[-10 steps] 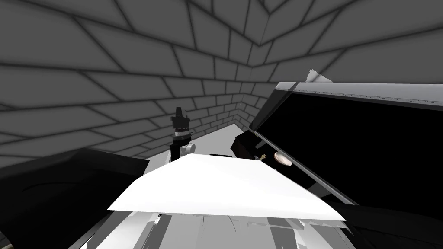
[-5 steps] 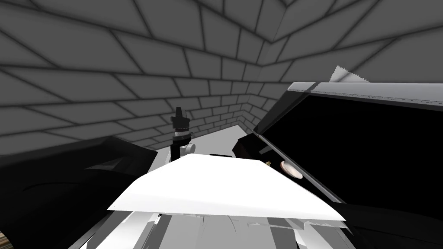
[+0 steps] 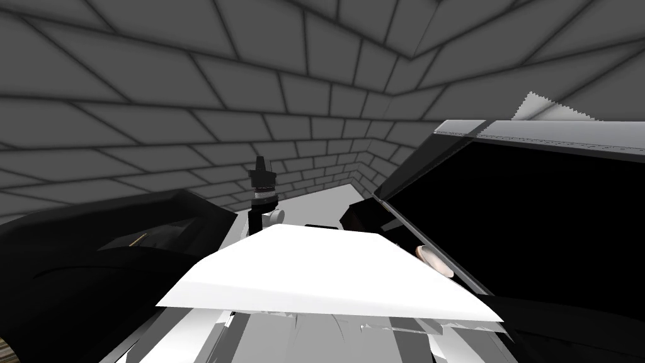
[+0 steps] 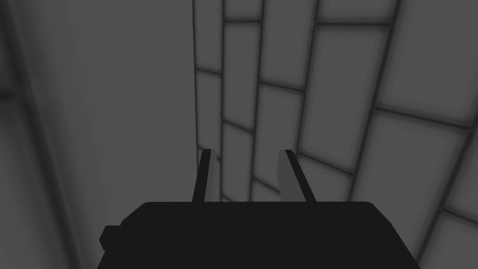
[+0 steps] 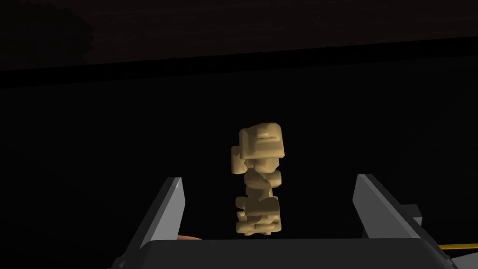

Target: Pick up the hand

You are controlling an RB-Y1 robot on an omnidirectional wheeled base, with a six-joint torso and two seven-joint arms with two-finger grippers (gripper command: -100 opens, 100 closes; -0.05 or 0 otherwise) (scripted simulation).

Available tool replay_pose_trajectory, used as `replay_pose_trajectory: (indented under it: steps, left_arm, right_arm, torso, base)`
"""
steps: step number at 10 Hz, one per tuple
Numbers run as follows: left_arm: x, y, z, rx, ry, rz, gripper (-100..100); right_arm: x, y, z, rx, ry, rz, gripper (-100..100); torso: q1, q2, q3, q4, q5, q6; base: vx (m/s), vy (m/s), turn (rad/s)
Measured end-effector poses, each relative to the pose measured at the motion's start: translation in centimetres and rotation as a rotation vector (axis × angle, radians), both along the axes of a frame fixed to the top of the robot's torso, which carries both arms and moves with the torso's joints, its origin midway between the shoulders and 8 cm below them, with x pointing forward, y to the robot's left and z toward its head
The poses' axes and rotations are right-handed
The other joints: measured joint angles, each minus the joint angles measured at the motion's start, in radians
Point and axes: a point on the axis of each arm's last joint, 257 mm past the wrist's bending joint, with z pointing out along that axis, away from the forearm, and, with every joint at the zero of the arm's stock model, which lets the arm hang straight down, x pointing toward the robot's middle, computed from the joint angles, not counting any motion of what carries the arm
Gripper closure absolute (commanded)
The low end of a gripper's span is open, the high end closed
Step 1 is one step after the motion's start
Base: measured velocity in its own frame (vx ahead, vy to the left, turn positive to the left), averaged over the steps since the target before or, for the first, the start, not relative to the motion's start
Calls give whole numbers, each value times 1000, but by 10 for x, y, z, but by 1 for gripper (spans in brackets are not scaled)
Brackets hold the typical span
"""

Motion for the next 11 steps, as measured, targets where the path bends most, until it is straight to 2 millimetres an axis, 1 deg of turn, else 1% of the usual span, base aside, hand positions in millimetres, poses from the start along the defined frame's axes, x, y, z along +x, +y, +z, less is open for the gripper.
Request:
replay_pose_trajectory:
  steps: [1,2,3,4,11]
  left_arm:
    - [0,0,0,0,0,0,0]
    - [0,0,0,0,0,0,0]
    - [0,0,0,0,0,0,0]
    - [0,0,0,0,0,0,0]
    - [0,0,0,0,0,0,0]
  right_arm:
    - [-2,-3,0,-4,11,-3,-100]
    - [-8,-7,-1,-12,27,-8,-100]
    - [-9,-8,0,-13,30,-8,0]
    - [-9,-8,0,-13,30,-8,-100]
    - [-12,-4,-15,-16,28,-17,-100]
  torso:
    - [1,0,0,0,0,0]
    - [1,0,0,0,0,0]
    - [1,0,0,0,0,1]
    - [2,1,0,0,0,0]
    - [0,0,0,0,0,0]
  base:
    - [4,-9,113]
    - [3,-8,28]
    - [0,0,0]
    - [0,-14,15]
    - [5,-25,13]
